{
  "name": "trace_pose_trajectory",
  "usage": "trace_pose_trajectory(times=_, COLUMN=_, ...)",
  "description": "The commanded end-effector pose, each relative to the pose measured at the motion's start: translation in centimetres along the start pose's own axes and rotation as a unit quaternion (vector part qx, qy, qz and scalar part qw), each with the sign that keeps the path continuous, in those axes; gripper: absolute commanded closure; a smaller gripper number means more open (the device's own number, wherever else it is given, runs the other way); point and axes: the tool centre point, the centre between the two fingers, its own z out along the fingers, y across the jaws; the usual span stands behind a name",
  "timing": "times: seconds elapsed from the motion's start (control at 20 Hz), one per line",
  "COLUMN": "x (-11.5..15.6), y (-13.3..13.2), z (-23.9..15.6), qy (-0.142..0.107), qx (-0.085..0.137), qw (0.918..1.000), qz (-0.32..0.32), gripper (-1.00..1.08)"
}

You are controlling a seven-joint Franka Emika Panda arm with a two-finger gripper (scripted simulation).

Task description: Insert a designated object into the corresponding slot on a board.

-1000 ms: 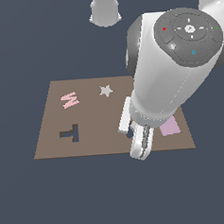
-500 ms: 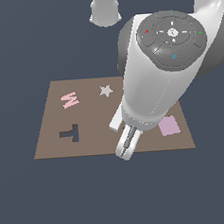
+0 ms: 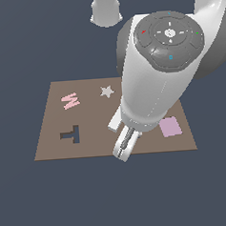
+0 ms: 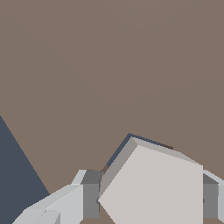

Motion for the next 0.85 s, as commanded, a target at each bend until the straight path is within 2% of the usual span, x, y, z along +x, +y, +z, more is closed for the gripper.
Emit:
trace_pose_trajectory(times=0.0, x=0.0, y=0.0, z=0.0, qy=0.0, qx=0.0, qw=1.0, qz=0.0, gripper=1.08)
trace_pose_trajectory(times=0.3, x=0.0, y=0.0, z=1.0, qy=0.0, qx=0.0, qw=1.0, qz=0.0, gripper=1.08)
trace_pose_trajectory(times=0.35, x=0.0, y=0.0, z=1.0, qy=0.0, qx=0.0, qw=1.0, qz=0.0, gripper=-0.92)
trace_pose_trajectory(times=0.8, x=0.0, y=0.0, z=1.0, qy=0.0, qx=0.0, qw=1.0, qz=0.0, gripper=-0.92)
